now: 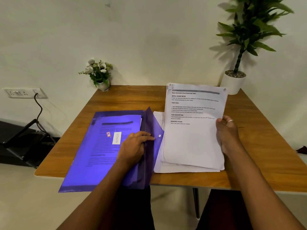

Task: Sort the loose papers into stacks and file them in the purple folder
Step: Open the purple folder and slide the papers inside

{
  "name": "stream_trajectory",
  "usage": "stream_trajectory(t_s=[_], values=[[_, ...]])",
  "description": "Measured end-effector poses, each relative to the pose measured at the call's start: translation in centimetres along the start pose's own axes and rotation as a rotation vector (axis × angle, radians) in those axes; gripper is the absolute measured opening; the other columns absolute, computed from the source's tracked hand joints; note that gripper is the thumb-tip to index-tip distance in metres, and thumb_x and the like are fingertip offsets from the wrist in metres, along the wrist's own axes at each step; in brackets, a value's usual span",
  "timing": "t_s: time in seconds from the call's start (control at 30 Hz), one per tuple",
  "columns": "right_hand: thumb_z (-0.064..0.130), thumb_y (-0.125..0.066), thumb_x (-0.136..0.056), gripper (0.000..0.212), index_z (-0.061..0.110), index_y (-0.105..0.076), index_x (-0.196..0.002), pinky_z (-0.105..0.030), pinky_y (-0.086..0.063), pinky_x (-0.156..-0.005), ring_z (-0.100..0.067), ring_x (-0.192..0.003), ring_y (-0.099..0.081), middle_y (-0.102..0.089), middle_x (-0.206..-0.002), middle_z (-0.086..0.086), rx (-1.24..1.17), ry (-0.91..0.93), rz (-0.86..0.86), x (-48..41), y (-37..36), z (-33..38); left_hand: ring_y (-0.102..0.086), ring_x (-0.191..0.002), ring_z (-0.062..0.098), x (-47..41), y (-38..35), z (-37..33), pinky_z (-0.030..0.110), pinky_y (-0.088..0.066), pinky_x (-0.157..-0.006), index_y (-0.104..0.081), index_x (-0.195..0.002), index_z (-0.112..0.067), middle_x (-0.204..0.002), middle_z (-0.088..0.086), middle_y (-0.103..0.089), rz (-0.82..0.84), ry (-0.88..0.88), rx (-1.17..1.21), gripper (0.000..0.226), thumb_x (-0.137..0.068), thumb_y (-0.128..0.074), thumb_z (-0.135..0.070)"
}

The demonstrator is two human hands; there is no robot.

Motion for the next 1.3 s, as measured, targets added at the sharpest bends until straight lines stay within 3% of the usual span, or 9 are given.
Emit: stream_trajectory(t_s=[0.1,0.23,0.4,0.73,0.87,0.97,1.07,1.2,1.3], values=[[0.019,-0.051,-0.106,0.024,0.015,-0.060,-0.128,-0.020,-0.056,-0.069,-0.012,-0.094,-0.070,-0.072,-0.110,0.002,-0.034,0.047,0.005,0.1,0.6,0.4,-0.056,-0.104,0.019,-0.1,-0.1,-0.1,0.028,-0.044,-0.079,-0.075,-0.117,-0.034,-0.131,-0.014,-0.064,0.008,0.000,0.000,0.056,-0.084,-0.036,-0.010],[0.018,-0.051,-0.106,0.018,0.020,-0.066,-0.115,-0.033,-0.057,-0.084,-0.019,-0.103,-0.071,-0.075,-0.114,-0.001,-0.033,0.048,0.096,0.0,-0.2,0.7,-0.056,-0.104,0.020,-0.1,-0.3,0.2,0.037,-0.052,-0.082,-0.073,-0.116,-0.037,-0.132,-0.018,-0.062,0.014,0.010,-0.013,0.057,-0.082,-0.036,-0.010],[0.011,-0.048,-0.106,0.021,0.017,-0.066,-0.116,-0.030,-0.061,-0.080,-0.016,-0.094,-0.073,-0.076,-0.111,-0.003,-0.040,-0.023,0.334,1.6,-3.4,0.3,-0.054,-0.108,0.018,0.1,-0.2,0.4,0.032,-0.043,-0.078,-0.058,-0.131,-0.039,-0.127,-0.018,-0.064,0.006,0.087,0.055,0.061,-0.083,-0.044,-0.003],[0.012,-0.048,-0.105,0.015,0.016,-0.062,-0.110,-0.034,-0.062,-0.082,-0.016,-0.090,-0.073,-0.077,-0.103,-0.002,-0.364,0.060,0.327,1.7,-2.4,4.2,-0.053,-0.109,0.015,0.3,0.0,0.5,0.036,-0.049,-0.087,-0.041,-0.148,-0.040,-0.128,-0.030,-0.061,0.008,0.150,0.131,0.074,-0.080,-0.039,-0.011],[0.007,-0.047,-0.105,0.017,0.013,-0.063,-0.107,-0.030,-0.062,-0.074,-0.013,-0.080,-0.074,-0.078,-0.095,-0.001,-0.115,-0.007,0.426,2.4,-5.1,2.4,-0.056,-0.106,0.018,0.3,-0.2,0.5,0.035,-0.046,-0.078,-0.038,-0.148,-0.044,-0.124,-0.018,-0.066,0.030,0.145,0.144,0.077,-0.081,-0.043,-0.007],[0.023,-0.054,-0.102,0.017,0.018,-0.068,-0.110,-0.036,-0.058,-0.086,-0.015,-0.089,-0.073,-0.077,-0.107,-0.002,0.392,-0.010,0.444,2.5,-6.8,-0.6,-0.060,-0.110,0.032,0.2,-0.3,1.0,0.043,-0.050,-0.083,-0.054,-0.124,-0.031,-0.123,0.006,-0.064,0.063,0.241,0.110,0.034,-0.091,-0.046,-0.025],[0.027,-0.051,-0.103,0.022,0.018,-0.068,-0.112,-0.031,-0.051,-0.083,-0.016,-0.100,-0.065,-0.069,-0.115,0.005,0.783,0.081,0.372,3.3,-7.4,-1.8,-0.063,-0.111,0.029,0.6,0.1,0.7,0.045,-0.053,-0.089,-0.059,-0.124,-0.028,-0.128,0.002,-0.063,0.087,0.293,0.184,0.032,-0.096,-0.049,-0.040],[0.042,-0.054,-0.099,0.032,0.020,-0.066,-0.119,-0.040,-0.053,-0.097,-0.022,-0.123,-0.056,-0.057,-0.138,0.004,0.858,0.116,0.341,3.7,-7.9,-2.1,-0.063,-0.109,0.026,0.5,0.8,0.2,0.047,-0.053,-0.089,-0.062,-0.120,-0.028,-0.124,0.000,-0.065,0.084,0.298,0.219,0.040,-0.089,-0.044,-0.047],[0.046,-0.062,-0.097,0.028,0.025,-0.065,-0.113,-0.037,-0.058,-0.084,-0.011,-0.101,-0.065,-0.065,-0.116,0.014,0.800,0.019,0.419,3.8,-7.9,-1.4,-0.061,-0.110,0.029,0.8,0.7,0.3,0.048,-0.052,-0.090,-0.060,-0.118,-0.025,-0.125,0.003,-0.063,0.101,0.302,0.181,0.048,-0.085,-0.037,-0.051]])
Point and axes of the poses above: each hand's wrist, its own x-axis away from the middle knuckle, its own y-axis out of the back of the hand, z = x × y, the point moved 6 cm from there along -x, towards the middle knuckle
